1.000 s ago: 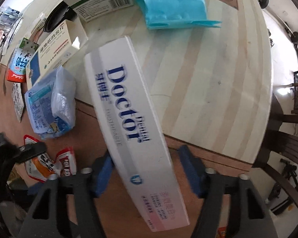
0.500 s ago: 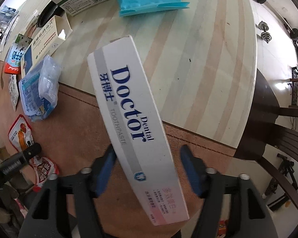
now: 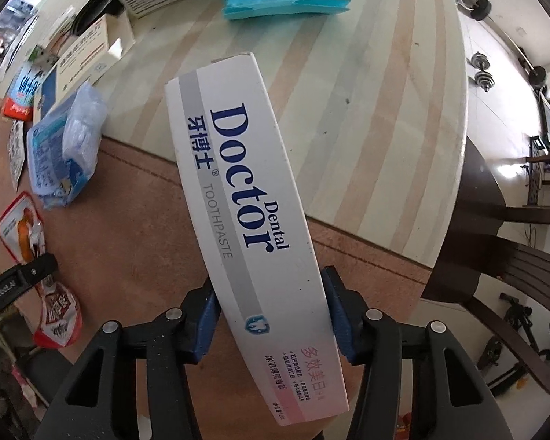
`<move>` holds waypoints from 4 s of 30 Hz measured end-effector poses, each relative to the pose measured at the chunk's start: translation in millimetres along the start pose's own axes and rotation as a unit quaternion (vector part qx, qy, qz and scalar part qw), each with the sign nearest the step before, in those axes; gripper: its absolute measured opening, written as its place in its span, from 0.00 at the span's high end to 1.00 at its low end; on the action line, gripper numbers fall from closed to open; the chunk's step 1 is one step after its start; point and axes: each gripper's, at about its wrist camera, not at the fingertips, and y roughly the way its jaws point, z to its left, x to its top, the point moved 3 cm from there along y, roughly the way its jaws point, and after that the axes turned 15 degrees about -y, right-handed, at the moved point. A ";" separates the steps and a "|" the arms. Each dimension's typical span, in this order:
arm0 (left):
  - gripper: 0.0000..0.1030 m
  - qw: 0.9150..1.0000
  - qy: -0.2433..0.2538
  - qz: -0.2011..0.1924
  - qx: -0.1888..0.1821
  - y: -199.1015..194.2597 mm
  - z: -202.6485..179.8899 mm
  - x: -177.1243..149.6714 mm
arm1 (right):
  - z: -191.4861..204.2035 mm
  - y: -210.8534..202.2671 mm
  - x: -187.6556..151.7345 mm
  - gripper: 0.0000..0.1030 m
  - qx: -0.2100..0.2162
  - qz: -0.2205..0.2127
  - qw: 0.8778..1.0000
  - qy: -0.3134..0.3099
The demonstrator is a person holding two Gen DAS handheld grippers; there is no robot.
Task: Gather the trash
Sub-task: 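Lift the wrapper and toothpaste box and carry both toward the white trash bin, then open both grippers over the bin, dropping wrapper and toothpaste box inside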
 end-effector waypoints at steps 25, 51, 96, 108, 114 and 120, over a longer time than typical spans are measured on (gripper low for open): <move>0.55 0.997 0.056 -0.048 -0.038 -42.2 -0.5 -52.9 | 0.1 -30.9 -8.9 0.49 0.007 -0.017 0.999 -0.026; 0.55 0.967 -0.049 -0.144 -0.204 -106.2 286.2 -12.9 | 210.5 -148.6 -46.7 0.51 0.077 -0.112 0.979 -0.151; 0.06 0.957 -0.288 0.028 -0.032 382.1 591.2 -78.4 | 521.6 320.9 -135.7 0.03 -0.015 0.077 0.905 -0.418; 0.06 0.955 -0.294 0.002 -0.037 271.7 606.6 -108.7 | 522.5 191.6 -150.3 0.03 0.000 0.034 0.905 -0.423; 0.06 0.959 -0.281 -0.003 -0.045 202.8 606.2 -131.1 | 525.9 111.0 -166.4 0.03 0.017 0.020 0.903 -0.428; 0.06 0.961 -0.269 -0.025 -0.060 134.1 613.5 -147.4 | 525.5 28.2 -183.7 0.03 0.041 0.008 0.902 -0.430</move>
